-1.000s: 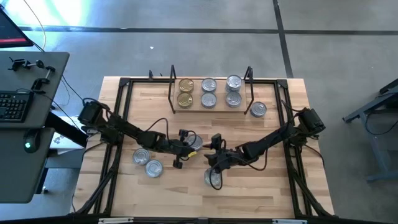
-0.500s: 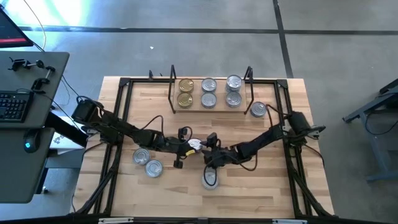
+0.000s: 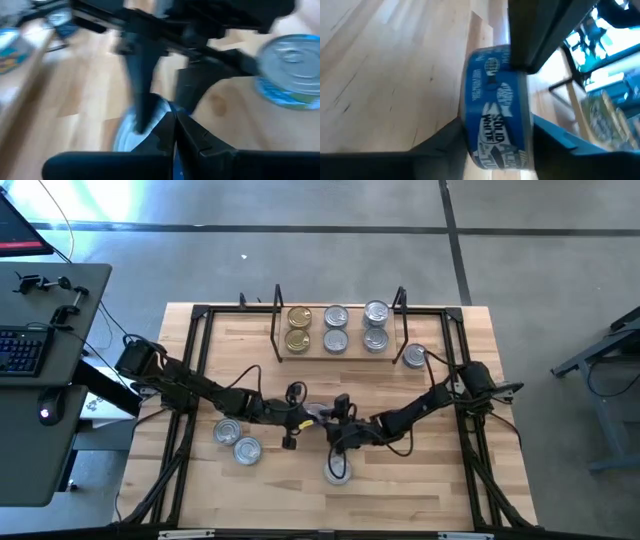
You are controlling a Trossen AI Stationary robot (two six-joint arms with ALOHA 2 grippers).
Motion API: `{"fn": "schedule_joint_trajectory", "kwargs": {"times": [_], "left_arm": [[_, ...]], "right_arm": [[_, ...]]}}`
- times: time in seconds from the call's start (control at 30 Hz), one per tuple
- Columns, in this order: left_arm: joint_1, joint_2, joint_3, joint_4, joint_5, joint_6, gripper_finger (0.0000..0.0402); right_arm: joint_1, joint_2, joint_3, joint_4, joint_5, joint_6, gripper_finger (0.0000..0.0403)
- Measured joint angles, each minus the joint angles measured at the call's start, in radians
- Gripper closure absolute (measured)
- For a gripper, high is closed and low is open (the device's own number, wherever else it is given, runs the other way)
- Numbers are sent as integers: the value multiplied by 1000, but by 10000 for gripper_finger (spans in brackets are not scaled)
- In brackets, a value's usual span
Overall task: Stack canned seafood by type on shelf
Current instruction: Stack the blue tuna can on top of the blue tuna can on the shelf
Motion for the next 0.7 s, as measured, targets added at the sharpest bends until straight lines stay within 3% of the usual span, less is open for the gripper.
{"fn": "schedule_joint_trajectory", "kwargs": {"times": [0.07, 0.2, 0.43, 0.7], "left_arm": [[-5, -1, 1, -4, -63, 1, 401], [-16, -2, 2, -20, -172, 49, 395], [-30, -2, 2, 35, -56, 221, 323], [11, 15, 2, 53, 8, 264, 221]], "right_arm": [[2, -3, 0, -11, 0, 77, 281], [2, -46, 10, -148, 4, 243, 282], [-25, -85, 173, -549, -159, 490, 282], [-45, -76, 229, -589, -244, 517, 282]]}}
